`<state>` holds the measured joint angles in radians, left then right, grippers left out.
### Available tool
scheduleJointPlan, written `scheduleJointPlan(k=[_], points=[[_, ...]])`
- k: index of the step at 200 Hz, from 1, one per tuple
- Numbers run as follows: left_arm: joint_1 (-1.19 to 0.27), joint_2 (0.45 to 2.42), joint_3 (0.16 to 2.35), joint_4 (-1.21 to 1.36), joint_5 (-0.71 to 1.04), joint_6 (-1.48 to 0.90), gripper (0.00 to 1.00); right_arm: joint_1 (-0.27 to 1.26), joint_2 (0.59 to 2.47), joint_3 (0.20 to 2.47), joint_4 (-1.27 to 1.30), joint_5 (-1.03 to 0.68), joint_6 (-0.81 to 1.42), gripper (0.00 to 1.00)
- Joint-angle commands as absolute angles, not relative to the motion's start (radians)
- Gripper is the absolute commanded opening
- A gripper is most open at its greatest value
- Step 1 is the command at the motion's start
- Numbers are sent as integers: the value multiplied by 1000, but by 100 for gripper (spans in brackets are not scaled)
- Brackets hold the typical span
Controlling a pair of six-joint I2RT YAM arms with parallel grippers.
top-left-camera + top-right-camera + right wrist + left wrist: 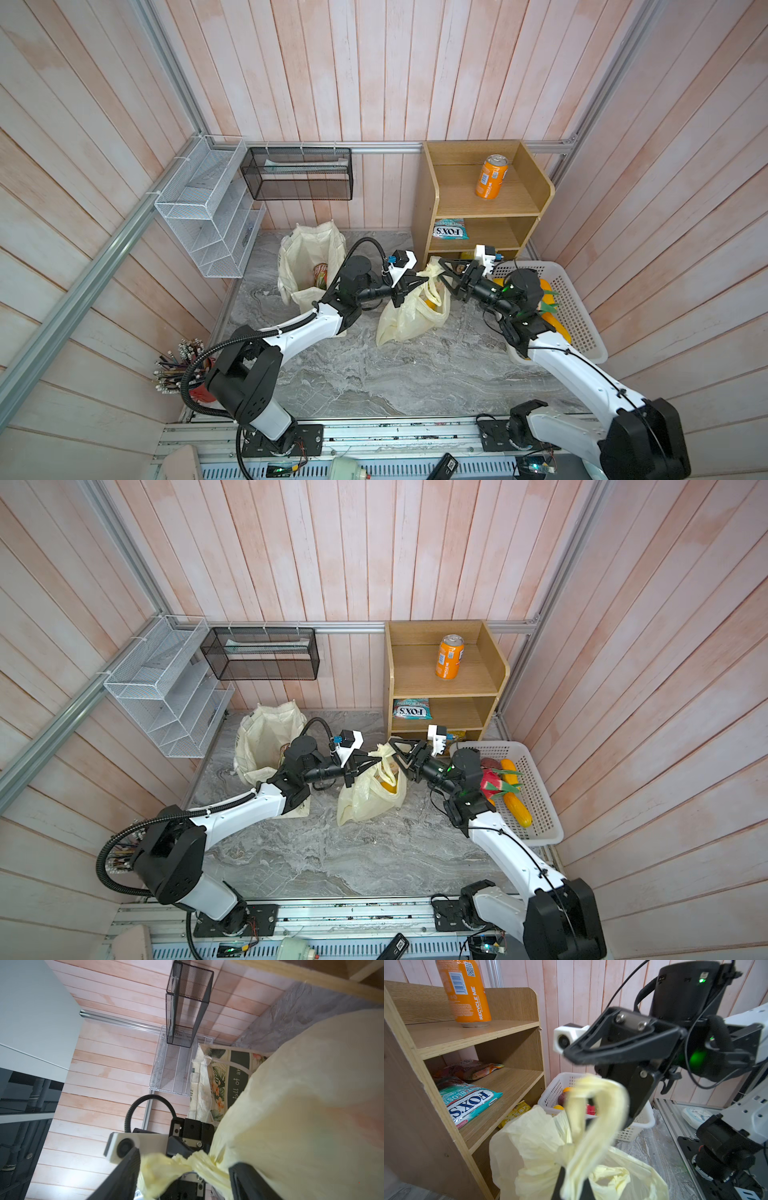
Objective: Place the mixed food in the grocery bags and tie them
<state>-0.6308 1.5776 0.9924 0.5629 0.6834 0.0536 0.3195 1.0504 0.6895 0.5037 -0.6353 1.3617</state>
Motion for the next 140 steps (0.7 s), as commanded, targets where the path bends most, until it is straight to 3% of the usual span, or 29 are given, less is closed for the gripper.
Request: scheduleJointPlan(k=[1,53,140], points=[[-610,1551,963,636,657,23,0,302,970,710,377,-632,1280,68],[-603,1570,987,638,684,7,0,342,918,647,396,-641,1328,72],[-606,1568,995,612,694,21,0,444,1053,659,552,-616,1385,74]])
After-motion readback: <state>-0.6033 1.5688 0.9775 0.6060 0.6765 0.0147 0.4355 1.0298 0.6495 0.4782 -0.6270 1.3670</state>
